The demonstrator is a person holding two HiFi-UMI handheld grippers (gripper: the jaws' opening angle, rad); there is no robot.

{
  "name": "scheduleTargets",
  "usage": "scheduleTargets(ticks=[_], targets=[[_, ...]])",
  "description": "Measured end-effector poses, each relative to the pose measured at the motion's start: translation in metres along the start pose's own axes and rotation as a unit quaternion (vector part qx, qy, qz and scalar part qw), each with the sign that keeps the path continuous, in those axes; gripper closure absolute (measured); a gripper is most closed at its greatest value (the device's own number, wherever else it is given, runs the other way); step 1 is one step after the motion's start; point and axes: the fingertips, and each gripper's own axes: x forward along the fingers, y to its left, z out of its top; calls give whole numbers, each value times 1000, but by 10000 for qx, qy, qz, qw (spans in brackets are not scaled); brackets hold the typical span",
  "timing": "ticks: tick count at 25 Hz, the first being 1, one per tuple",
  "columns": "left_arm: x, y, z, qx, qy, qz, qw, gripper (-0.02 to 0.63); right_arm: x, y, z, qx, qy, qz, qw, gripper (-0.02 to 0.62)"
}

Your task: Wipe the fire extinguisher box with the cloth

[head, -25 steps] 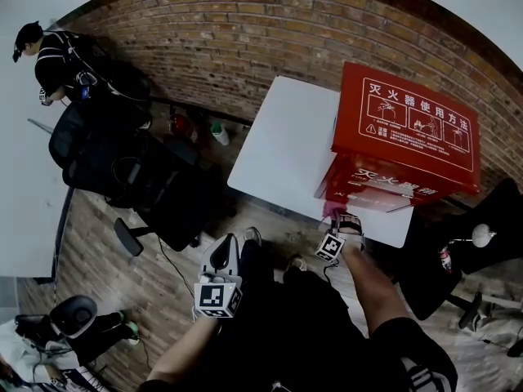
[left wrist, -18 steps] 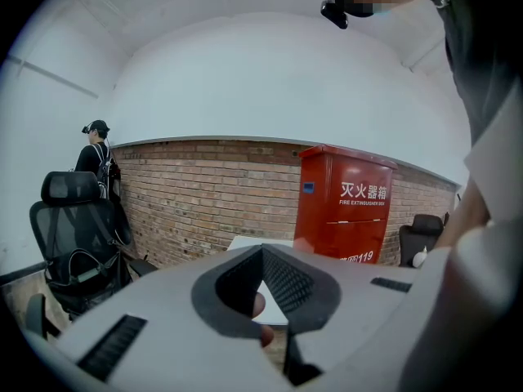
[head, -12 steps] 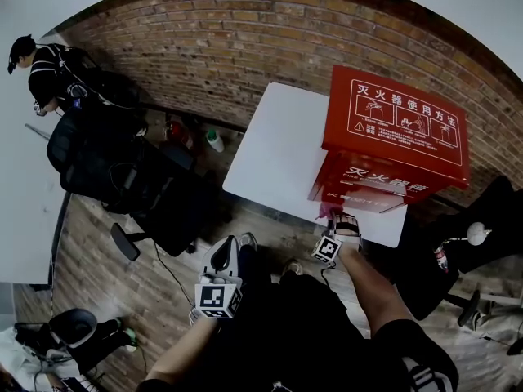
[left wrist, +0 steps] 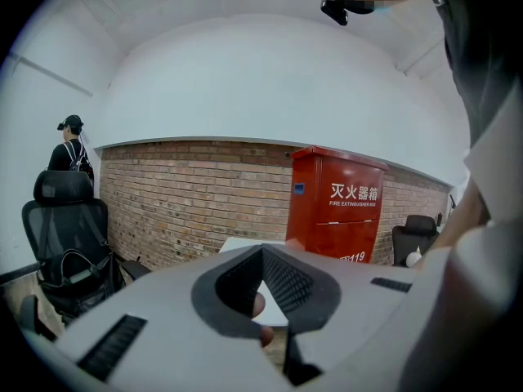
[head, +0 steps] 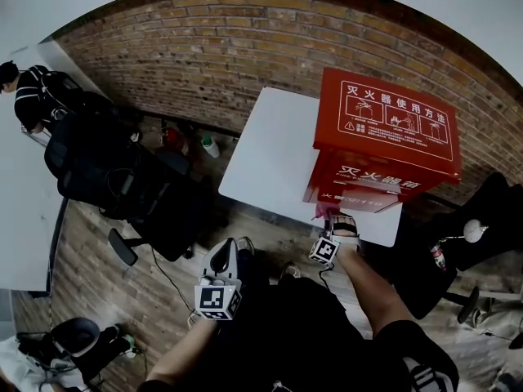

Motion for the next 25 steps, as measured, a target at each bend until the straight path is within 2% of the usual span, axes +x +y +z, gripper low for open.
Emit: scheduleTargets(ticks=[22, 25], targets=[[-3, -17, -4, -48, -73, -50, 9999, 572, -25, -38, 7, -196, -82, -408, 9989, 494], [-4, -20, -2, -45, -81, -50, 9999, 572, -31, -47, 11, -75, -82, -391, 9992, 494]])
